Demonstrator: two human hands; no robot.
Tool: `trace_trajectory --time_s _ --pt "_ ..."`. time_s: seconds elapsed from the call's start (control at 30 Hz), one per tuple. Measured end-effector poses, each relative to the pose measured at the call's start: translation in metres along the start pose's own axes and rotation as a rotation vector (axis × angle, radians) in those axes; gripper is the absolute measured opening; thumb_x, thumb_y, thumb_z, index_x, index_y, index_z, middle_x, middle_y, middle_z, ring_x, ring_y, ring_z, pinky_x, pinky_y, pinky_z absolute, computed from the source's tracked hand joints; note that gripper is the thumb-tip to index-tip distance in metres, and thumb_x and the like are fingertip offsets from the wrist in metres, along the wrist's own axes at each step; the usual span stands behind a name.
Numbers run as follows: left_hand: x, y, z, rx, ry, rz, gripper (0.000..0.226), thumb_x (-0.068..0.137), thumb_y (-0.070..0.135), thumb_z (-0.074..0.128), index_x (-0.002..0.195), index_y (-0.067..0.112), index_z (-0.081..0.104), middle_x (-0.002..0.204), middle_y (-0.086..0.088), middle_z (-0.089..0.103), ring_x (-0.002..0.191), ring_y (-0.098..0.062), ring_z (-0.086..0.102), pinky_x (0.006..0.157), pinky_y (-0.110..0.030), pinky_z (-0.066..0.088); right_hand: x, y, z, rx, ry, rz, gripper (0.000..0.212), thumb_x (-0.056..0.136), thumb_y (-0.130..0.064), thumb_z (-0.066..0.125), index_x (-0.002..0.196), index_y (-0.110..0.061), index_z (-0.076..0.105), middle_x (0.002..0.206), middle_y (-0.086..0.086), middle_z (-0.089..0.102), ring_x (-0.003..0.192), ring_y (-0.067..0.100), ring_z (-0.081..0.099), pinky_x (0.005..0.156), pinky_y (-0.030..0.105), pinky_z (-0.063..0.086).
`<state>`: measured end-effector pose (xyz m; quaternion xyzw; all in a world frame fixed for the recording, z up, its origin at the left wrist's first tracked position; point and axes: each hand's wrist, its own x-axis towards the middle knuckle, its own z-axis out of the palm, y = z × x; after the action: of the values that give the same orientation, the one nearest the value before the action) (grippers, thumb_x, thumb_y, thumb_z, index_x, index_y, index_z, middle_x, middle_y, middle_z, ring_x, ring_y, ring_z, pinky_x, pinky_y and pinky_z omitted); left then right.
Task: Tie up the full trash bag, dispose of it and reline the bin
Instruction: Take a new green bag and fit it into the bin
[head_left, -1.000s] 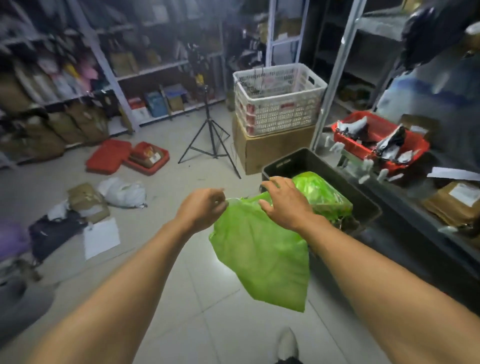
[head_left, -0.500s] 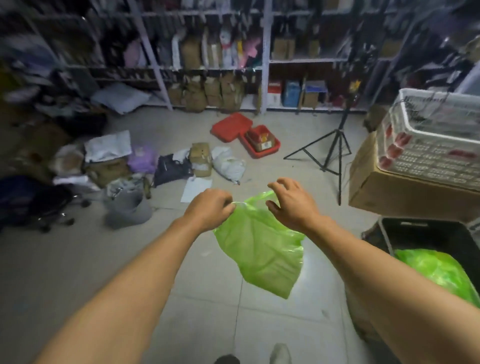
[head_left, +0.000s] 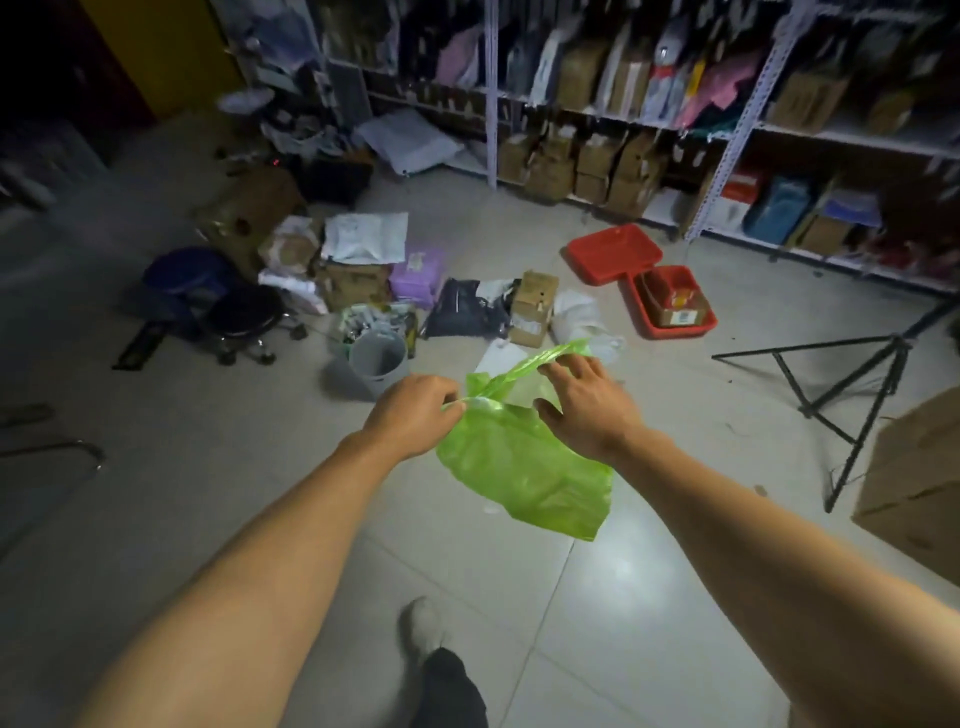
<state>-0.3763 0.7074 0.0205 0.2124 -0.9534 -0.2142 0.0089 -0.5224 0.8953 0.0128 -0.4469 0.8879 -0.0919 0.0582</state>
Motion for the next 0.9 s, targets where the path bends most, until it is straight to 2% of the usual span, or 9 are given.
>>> trace_trajectory --time_s 0.1,0.27,0.4,0.67,0.9 --pt "0.026 -0.048 -0.016 -0.020 -0.001 -0.010 0.020 0.089 0.029 0.060 0.078 0.013 0.066 0.080 -0.011 0.069 0.080 -0.032 0.063 0.068 -0.041 0.051 0.053 -0.030 0.012 -0.007 -0.038 -0.006 0.057 0.095 -0.043 0.052 0.143 -0.015 0.042 0.145 0.011 0.044 0.134 0.031 0.035 0.107 0.041 0.037" --pt "0.064 -0.126 -0.044 -0.044 0.017 -0.016 0.019 0.087 0.028 0.064 0.075 0.013 0.066 0.074 -0.004 0.067 0.075 -0.027 0.064 0.057 -0.031 0.042 0.140 -0.081 0.024 -0.018 -0.081 -0.005 0.056 0.096 -0.044 0.049 0.145 -0.018 0.041 0.147 0.010 0.042 0.134 0.032 0.035 0.106 0.041 0.036" --pt "0.097 -0.176 -0.062 -0.081 0.062 -0.025 0.011 0.085 0.026 0.067 0.082 0.017 0.073 0.080 -0.004 0.073 0.079 -0.025 0.068 0.062 -0.031 0.049 0.196 -0.111 0.039 -0.001 -0.137 -0.027 0.056 0.096 -0.042 0.050 0.144 -0.017 0.041 0.147 0.011 0.041 0.136 0.032 0.032 0.107 0.042 0.038" --pt "0.175 -0.261 -0.092 -0.079 -0.007 -0.047 0.012 0.088 0.028 0.068 0.091 0.019 0.076 0.091 -0.002 0.075 0.087 -0.023 0.068 0.075 -0.039 0.054 0.310 -0.134 0.074 0.035 -0.206 -0.014 0.054 0.096 -0.041 0.050 0.144 -0.018 0.042 0.147 0.010 0.042 0.136 0.031 0.033 0.106 0.040 0.040" --pt "0.250 -0.325 -0.123 -0.063 -0.046 -0.031 0.010 0.087 0.026 0.069 0.090 0.020 0.077 0.087 0.001 0.075 0.082 -0.019 0.067 0.075 -0.037 0.053 0.432 -0.147 0.093 0.081 -0.244 -0.043 0.053 0.094 -0.040 0.052 0.142 -0.018 0.043 0.146 0.011 0.042 0.135 0.032 0.035 0.104 0.043 0.042"
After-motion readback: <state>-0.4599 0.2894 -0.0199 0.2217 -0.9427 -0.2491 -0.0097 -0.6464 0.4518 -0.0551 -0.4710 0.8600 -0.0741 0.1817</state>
